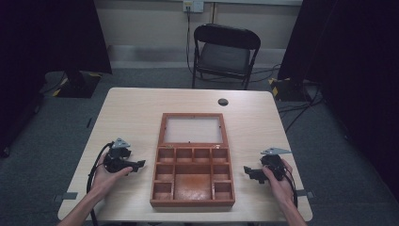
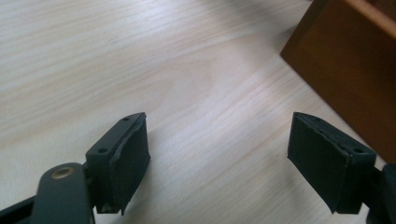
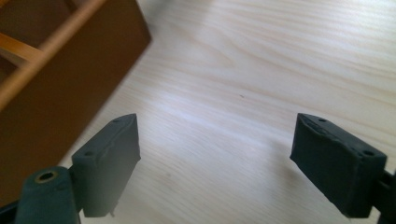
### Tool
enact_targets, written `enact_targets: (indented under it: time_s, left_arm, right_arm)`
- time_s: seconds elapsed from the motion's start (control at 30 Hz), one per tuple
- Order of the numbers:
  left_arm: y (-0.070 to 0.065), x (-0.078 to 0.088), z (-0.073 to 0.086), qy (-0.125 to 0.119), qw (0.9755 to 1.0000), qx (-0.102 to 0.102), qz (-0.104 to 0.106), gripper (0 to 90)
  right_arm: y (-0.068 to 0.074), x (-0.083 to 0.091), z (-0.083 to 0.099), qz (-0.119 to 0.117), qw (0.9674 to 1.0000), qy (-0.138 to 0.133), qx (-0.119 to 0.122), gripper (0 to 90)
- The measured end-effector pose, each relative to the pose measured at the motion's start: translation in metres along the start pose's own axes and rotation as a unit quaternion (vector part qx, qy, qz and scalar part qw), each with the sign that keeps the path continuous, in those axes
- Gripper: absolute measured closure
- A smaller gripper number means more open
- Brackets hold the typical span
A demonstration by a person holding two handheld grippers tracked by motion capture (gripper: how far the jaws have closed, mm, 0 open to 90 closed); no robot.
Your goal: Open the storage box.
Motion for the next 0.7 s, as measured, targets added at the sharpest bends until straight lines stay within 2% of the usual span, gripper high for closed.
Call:
enact_targets:
  time_s: [0.03, 0.07, 0.13, 0.17, 0.2, 0.23, 0.3, 0.7]
  left_arm:
    - [0.000, 0.000, 0.003, -0.007, 1.0000, -0.002, -0.001, 20.0]
    - [-0.001, 0.001, 0.004, -0.008, 0.9999, -0.006, -0.010, 20.4]
    - [-0.004, -0.001, 0.006, -0.012, 0.9991, -0.027, -0.030, 20.0]
    - [-0.004, -0.001, 0.006, -0.012, 0.9991, -0.027, -0.030, 18.5]
    - [-0.004, -0.002, 0.007, -0.017, 0.9989, -0.030, -0.030, 18.5]
    - [-0.003, -0.003, 0.009, -0.029, 0.9986, -0.029, -0.032, 14.8]
    - [-0.003, -0.004, 0.010, -0.035, 0.9984, -0.029, -0.034, 14.3]
    - [-0.003, -0.004, 0.010, -0.035, 0.9984, -0.027, -0.035, 14.1]
  right_arm:
    - [0.000, 0.000, 0.000, 0.000, 1.0000, 0.000, 0.000, 14.5]
    - [-0.001, -0.001, 0.001, 0.002, 1.0000, 0.007, -0.003, 14.5]
    - [-0.003, -0.006, 0.007, 0.029, 0.9995, 0.005, 0.011, 13.0]
    - [-0.003, -0.006, 0.007, 0.029, 0.9995, 0.005, 0.011, 13.0]
    - [-0.003, -0.008, 0.009, 0.042, 0.9990, -0.003, 0.015, 10.0]
    - [-0.004, -0.011, 0.011, 0.045, 0.9986, -0.019, 0.019, 5.0]
    - [-0.004, -0.012, 0.012, 0.046, 0.9985, -0.023, 0.018, 3.5]
    - [-0.004, -0.012, 0.012, 0.049, 0.9985, -0.022, 0.013, 2.5]
Point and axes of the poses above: each handheld gripper's, and its own axes: x roughly backward along the jaws, z roughly out of its underside, y roughly to its left, the point moved 1 cm from there along -x, roughly forward along the jaws, and after that the axes turned 10 degrees about -z, right-handed, at the moved point
